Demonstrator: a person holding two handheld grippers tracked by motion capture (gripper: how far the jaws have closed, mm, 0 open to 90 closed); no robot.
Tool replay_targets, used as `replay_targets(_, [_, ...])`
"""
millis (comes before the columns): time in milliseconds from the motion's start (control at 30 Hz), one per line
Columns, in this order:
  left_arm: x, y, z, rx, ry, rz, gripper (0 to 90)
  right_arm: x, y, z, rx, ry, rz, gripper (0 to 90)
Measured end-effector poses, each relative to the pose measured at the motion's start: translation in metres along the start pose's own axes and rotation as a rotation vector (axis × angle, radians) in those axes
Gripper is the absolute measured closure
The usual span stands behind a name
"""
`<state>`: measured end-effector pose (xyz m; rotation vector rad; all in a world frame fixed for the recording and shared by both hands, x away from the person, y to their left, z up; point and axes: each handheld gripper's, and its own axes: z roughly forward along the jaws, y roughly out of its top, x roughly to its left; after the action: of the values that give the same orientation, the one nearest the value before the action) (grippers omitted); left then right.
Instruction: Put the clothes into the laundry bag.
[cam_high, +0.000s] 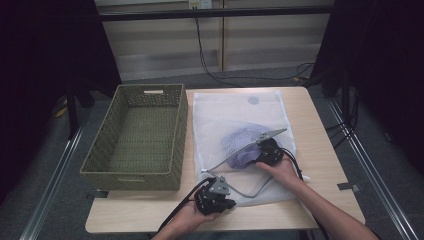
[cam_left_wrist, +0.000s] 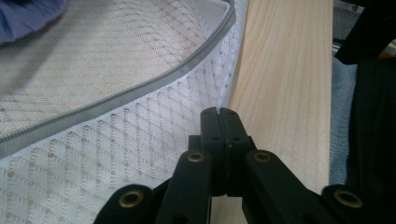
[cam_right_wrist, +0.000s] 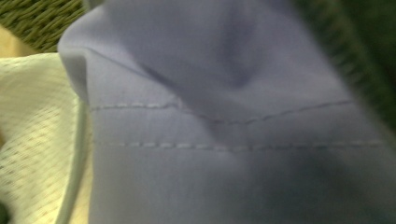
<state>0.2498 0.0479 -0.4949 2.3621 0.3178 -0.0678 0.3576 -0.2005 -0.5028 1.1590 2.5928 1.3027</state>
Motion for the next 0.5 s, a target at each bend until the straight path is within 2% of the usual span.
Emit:
replay_targets(267, [0.0001,-0.0001,0.0003,-0.004,-0.002,-0.001,90.0,-0.0083,0.0079,0.0052,-0.018,-0.019,0.034,89.9])
replay_targets(467, [0.0002,-0.0002,0.0007,-0.009,-0.002,-0.002,90.0,-0.0072,0.0087,0.0049,-0.014,-0.012,0.028,85.8])
replay_targets(500, [0.0012,0.0004,-0.0005,0.009,-0.004,-0.002,90.0,-0.0068,0.0088,0.0046,-0.013,-0.008,0.027,84.5])
